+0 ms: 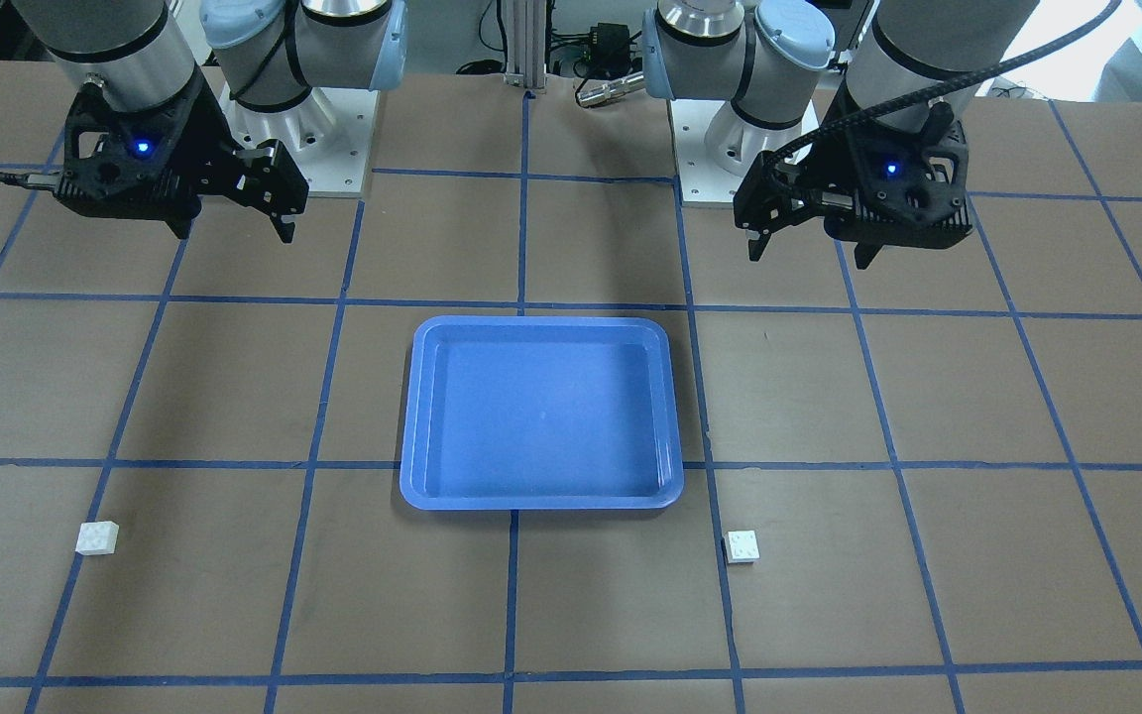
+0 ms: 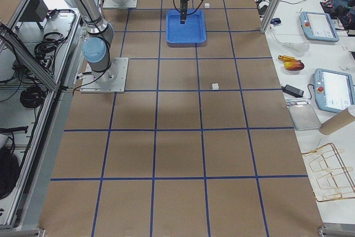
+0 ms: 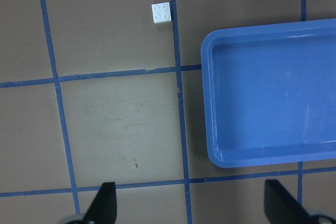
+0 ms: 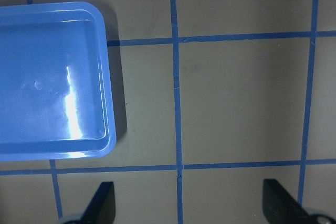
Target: Assemble white blocks and place on blue tray
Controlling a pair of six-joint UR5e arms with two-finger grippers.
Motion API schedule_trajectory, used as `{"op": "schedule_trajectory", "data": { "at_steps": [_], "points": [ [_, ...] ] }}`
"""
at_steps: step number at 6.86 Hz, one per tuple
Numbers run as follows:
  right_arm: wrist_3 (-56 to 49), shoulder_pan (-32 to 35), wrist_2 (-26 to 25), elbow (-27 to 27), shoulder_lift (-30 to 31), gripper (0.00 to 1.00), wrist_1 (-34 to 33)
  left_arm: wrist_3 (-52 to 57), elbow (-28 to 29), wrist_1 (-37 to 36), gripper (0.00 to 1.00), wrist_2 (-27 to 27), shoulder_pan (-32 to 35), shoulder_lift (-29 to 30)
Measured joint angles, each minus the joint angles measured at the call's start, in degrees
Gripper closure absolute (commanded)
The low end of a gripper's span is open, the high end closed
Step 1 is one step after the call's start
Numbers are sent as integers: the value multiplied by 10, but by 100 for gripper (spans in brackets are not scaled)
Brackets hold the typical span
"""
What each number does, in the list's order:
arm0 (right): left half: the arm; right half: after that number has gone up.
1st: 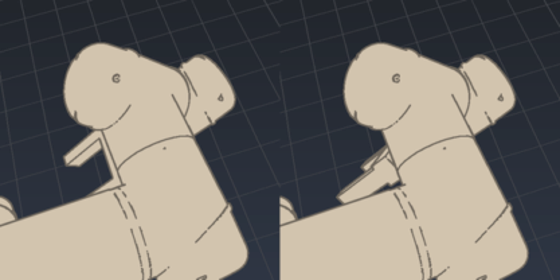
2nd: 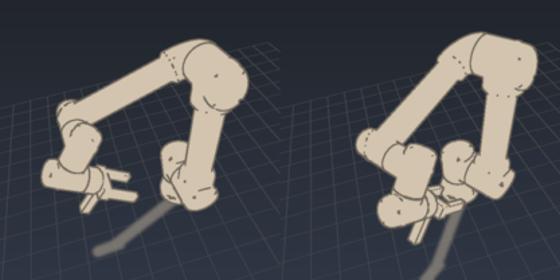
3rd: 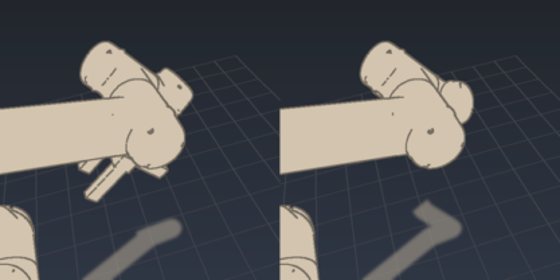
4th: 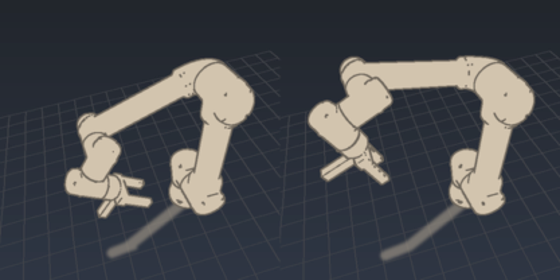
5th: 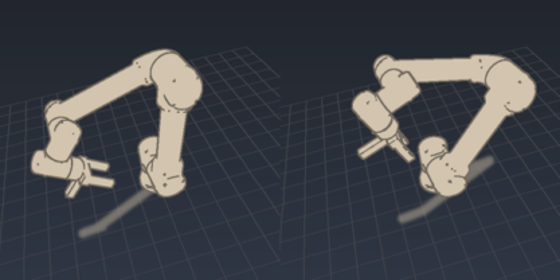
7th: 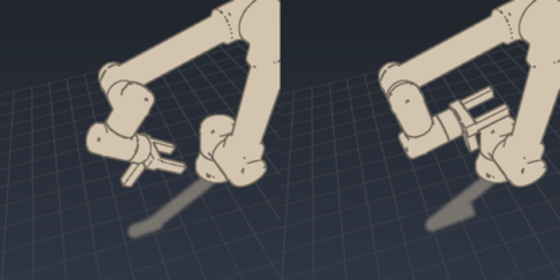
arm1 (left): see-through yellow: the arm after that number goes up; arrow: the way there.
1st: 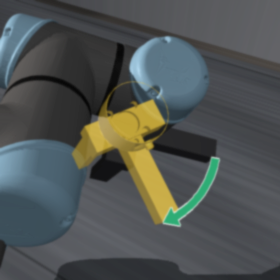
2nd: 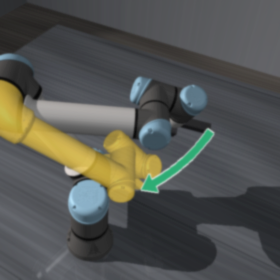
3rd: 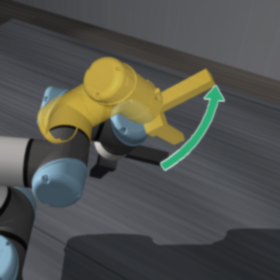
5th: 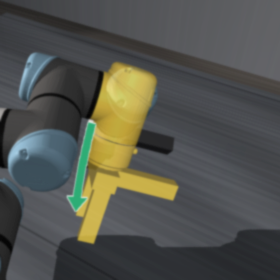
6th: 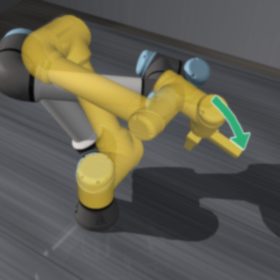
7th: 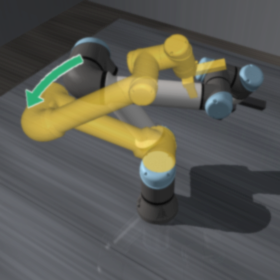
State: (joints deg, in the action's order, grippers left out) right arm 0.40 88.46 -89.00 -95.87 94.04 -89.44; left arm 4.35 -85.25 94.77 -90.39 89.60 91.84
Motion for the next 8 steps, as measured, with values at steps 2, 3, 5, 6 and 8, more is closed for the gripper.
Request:
{"op": "schedule_trajectory", "data": {
  "at_steps": [2, 3, 5, 6, 8],
  "points": [
    [-2, 0, -2, 0, -1, 0, -1, 4, 0, -1, 0, 1, 0, 1],
    [-3, 0, -1, 0, -1, 0, -4, 5, 1, -2, 0, 2, 0, 1],
    [-3, 0, -4, 0, -3, 0, -6, 6, 1, -4, 0, 2, 0, 3],
    [-3, 0, -4, 0, -5, 0, -5, 6, 1, -5, 0, 3, 0, 6],
    [2, 0, -1, 0, -10, 0, -4, 5, 1, -6, 0, 4, -1, 8]
  ]
}}
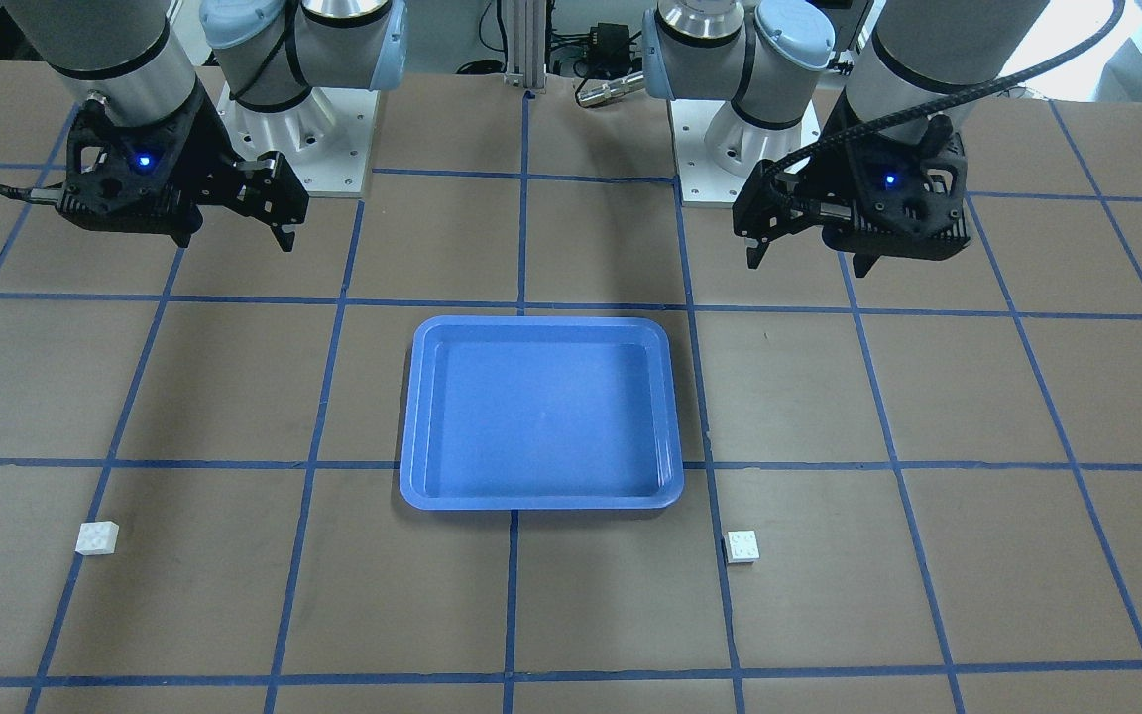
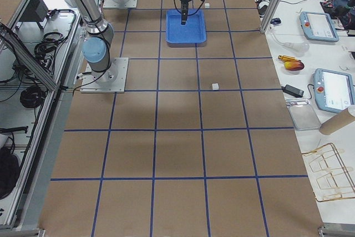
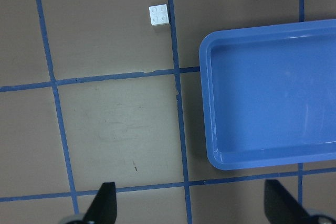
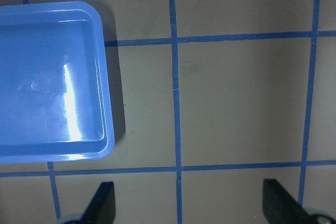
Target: Assemble white blocks and place on blue tray
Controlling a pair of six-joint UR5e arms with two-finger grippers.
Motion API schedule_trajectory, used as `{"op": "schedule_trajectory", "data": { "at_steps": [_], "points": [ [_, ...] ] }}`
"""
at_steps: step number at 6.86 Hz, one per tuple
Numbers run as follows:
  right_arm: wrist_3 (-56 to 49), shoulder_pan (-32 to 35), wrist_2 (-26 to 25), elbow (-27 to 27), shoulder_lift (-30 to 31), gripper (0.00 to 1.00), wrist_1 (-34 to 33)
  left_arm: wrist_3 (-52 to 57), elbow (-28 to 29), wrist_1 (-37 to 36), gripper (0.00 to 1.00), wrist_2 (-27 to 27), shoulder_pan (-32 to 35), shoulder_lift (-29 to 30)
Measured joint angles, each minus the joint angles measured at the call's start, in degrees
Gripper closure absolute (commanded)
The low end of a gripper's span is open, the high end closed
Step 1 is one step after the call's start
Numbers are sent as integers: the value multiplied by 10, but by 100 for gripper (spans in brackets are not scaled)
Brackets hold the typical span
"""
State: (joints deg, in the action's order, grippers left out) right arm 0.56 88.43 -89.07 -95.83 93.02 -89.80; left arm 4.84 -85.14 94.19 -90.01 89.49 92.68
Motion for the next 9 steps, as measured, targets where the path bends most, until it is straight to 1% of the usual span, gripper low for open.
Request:
{"op": "schedule_trajectory", "data": {
  "at_steps": [2, 5, 8, 9],
  "points": [
    [1, 0, 5, 1, -8, 0, -2, -1, 8, -14, 0, 1, -2, 20],
    [1, 0, 4, 6, -7, 0, 1, -5, 46, -47, 0, 0, -3, 105],
    [-2, -3, 6, 8, -9, 0, 0, -2, 52, -142, 0, 0, -2, 190],
    [-20, -5, 8, 8, -12, 0, -5, -1, 52, -172, 0, 0, -2, 215]
  ]
}}
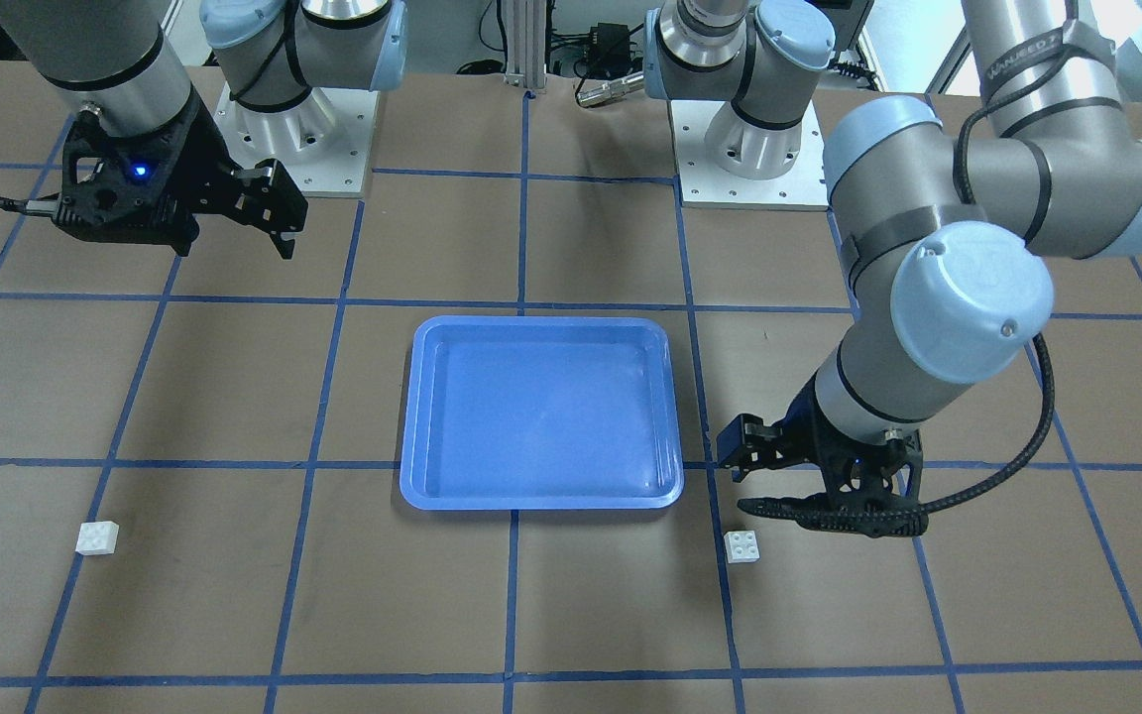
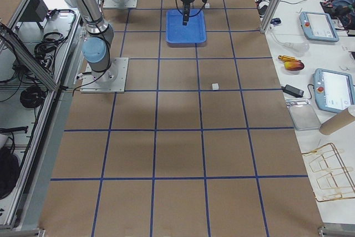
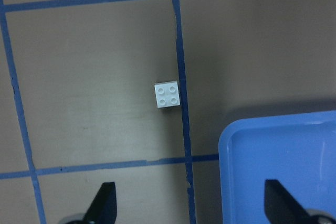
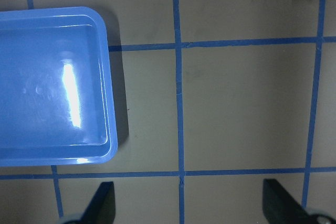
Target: Assemble white blocks and place on blue tray
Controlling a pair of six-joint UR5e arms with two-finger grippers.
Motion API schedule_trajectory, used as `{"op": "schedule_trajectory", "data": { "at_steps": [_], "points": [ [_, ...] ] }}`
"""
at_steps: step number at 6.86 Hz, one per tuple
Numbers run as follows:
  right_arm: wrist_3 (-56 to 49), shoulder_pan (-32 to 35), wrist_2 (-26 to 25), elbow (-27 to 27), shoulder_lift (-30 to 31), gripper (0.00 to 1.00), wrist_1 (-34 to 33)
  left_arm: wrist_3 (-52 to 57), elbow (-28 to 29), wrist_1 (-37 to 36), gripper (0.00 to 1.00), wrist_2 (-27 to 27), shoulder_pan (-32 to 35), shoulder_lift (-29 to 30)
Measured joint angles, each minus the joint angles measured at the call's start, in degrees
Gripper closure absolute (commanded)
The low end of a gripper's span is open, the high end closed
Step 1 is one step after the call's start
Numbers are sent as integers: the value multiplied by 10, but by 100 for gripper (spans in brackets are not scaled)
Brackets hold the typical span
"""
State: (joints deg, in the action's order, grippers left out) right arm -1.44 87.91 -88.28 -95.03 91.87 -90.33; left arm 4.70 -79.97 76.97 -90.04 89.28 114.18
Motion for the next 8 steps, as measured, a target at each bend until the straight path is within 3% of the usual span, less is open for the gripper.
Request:
{"op": "schedule_trajectory", "data": {
  "at_steps": [3, 8],
  "points": [
    [-177, -71, 30, 0, -27, 0, -22, -9, -8, -62, 0, -3, -1, 61],
    [-674, -233, 64, 3, -102, 0, -79, -10, -98, -191, 7, -7, 0, 93]
  ]
}}
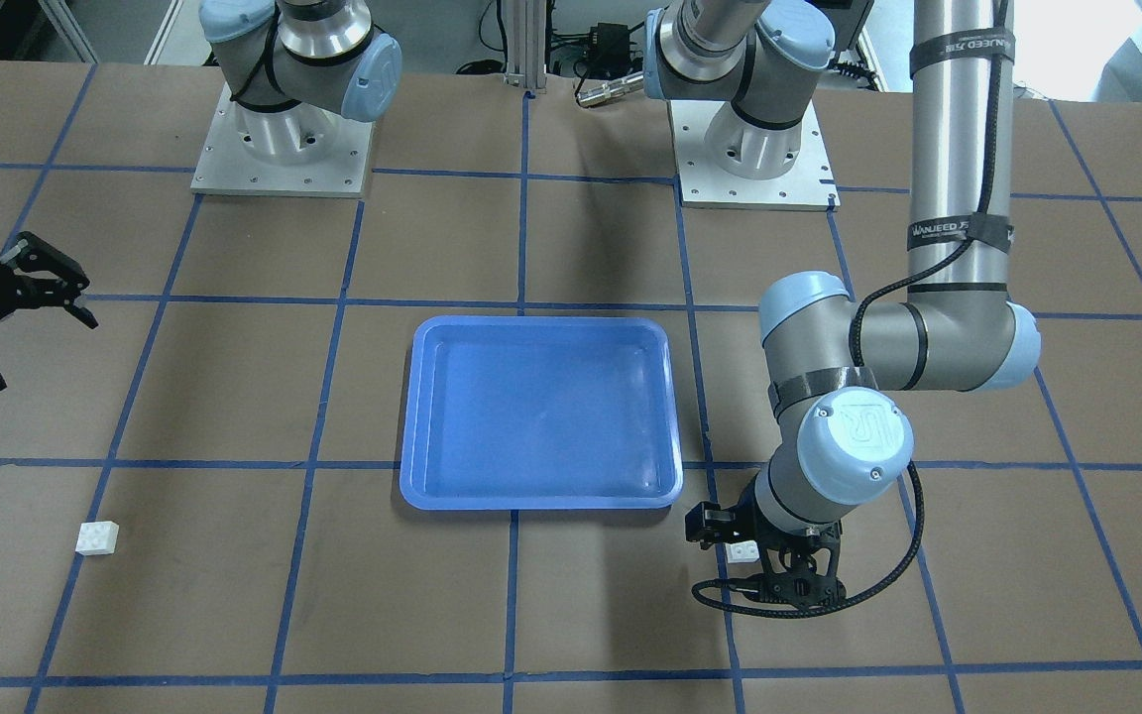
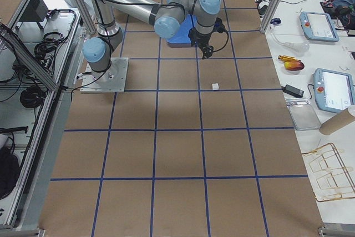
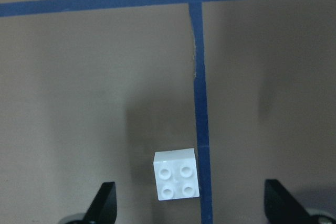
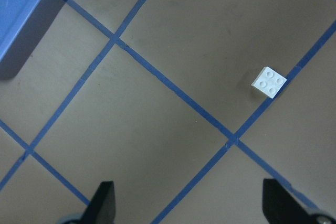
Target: Assemble white blocks and place on blue tray
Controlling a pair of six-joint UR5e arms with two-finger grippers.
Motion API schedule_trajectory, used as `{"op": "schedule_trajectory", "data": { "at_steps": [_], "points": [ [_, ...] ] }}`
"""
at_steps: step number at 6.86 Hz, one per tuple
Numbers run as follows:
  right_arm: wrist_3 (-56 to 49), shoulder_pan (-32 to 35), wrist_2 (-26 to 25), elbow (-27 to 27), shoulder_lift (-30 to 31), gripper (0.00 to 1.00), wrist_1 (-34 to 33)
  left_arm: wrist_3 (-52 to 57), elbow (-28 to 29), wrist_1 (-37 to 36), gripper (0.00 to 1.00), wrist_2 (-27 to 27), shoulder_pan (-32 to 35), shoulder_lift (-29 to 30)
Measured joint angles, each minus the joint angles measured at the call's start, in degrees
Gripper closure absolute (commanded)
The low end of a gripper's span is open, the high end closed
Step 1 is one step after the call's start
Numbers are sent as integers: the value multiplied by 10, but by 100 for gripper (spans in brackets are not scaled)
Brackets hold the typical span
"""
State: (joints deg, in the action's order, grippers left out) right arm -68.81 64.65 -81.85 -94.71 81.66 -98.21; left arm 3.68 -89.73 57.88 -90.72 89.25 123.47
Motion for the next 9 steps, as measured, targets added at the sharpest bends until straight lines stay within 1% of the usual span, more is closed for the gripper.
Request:
{"op": "schedule_trajectory", "data": {
  "at_steps": [2, 3, 4, 6, 7, 8, 9],
  "points": [
    [-124, -38, 28, 17, -44, 0, -11, -1, -13, -8, 10, 0, 0, 2],
    [-182, -49, 32, 27, -63, 4, -13, 0, -14, -8, 12, 0, 0, 3],
    [-242, -56, 40, 38, -80, 3, -15, -2, -13, -8, 15, -1, 0, 5],
    [-378, -60, 65, 66, -128, 0, -24, -4, -6, -12, 15, -1, -2, 12],
    [-423, -61, 70, 80, -152, 0, -25, -4, -4, -18, 20, -1, -6, 18],
    [-447, -61, 69, 88, -170, 0, -26, -5, -4, -21, 24, 0, -11, 21],
    [-455, -61, 66, 88, -178, 0, -29, -10, -3, -22, 24, 0, -14, 23]
  ]
}}
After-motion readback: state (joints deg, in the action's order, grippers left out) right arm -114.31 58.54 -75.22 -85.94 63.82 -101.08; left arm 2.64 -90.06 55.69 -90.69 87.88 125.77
